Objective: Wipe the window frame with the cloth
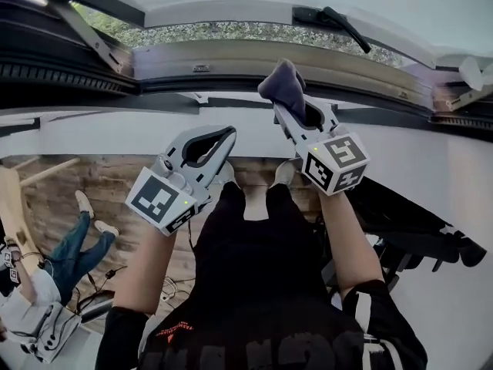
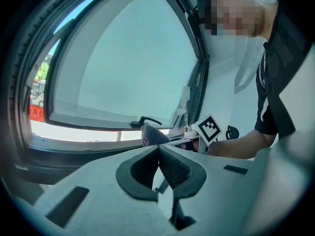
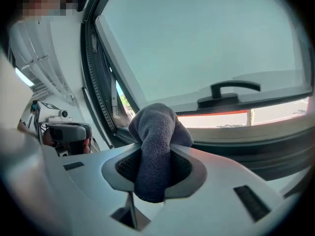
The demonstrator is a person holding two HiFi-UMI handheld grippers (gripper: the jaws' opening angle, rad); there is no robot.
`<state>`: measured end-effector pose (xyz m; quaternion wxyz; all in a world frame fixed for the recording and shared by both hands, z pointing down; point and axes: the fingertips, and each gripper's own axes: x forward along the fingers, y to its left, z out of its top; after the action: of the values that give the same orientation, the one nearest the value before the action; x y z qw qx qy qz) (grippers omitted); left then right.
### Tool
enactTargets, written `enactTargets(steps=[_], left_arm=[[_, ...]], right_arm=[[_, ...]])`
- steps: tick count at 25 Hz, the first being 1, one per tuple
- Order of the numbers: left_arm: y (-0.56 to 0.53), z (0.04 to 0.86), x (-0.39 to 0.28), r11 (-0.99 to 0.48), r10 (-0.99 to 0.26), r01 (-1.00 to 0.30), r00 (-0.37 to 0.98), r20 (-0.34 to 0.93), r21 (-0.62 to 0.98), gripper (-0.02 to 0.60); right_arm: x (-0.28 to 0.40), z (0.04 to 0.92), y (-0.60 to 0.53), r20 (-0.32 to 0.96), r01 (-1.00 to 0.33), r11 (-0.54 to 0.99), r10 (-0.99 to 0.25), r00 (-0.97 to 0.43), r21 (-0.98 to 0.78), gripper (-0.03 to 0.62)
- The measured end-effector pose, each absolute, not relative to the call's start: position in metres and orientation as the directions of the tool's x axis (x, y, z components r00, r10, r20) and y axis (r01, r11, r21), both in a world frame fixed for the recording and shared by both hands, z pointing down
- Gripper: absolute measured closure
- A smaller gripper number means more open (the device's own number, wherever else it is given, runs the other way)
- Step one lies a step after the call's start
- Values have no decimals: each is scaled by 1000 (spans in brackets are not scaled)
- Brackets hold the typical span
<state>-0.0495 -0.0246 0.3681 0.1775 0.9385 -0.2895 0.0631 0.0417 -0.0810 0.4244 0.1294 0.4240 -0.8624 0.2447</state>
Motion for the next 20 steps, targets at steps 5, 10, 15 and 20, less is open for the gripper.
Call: enactTargets(steps=[5, 10, 15, 20], left_arm=[[-21, 370, -104, -723, -582, -625, 781, 227, 296, 561], [-20, 372, -143, -685, -622, -664, 748, 233, 301, 561], [-21, 376, -170, -660, -646, -687, 725, 236, 304, 561], [-22, 377, -186, -645, -660, -700, 713, 238, 308, 561]], right_arm=[[-31, 425, -82, 422, -733, 598, -602, -678, -324, 487], [-89, 425, -83, 418, -677, 657, -541, -730, -332, 488], [-132, 431, -83, 422, -634, 695, -490, -763, -338, 488], [-165, 435, -83, 423, -600, 721, -450, -786, -348, 488]])
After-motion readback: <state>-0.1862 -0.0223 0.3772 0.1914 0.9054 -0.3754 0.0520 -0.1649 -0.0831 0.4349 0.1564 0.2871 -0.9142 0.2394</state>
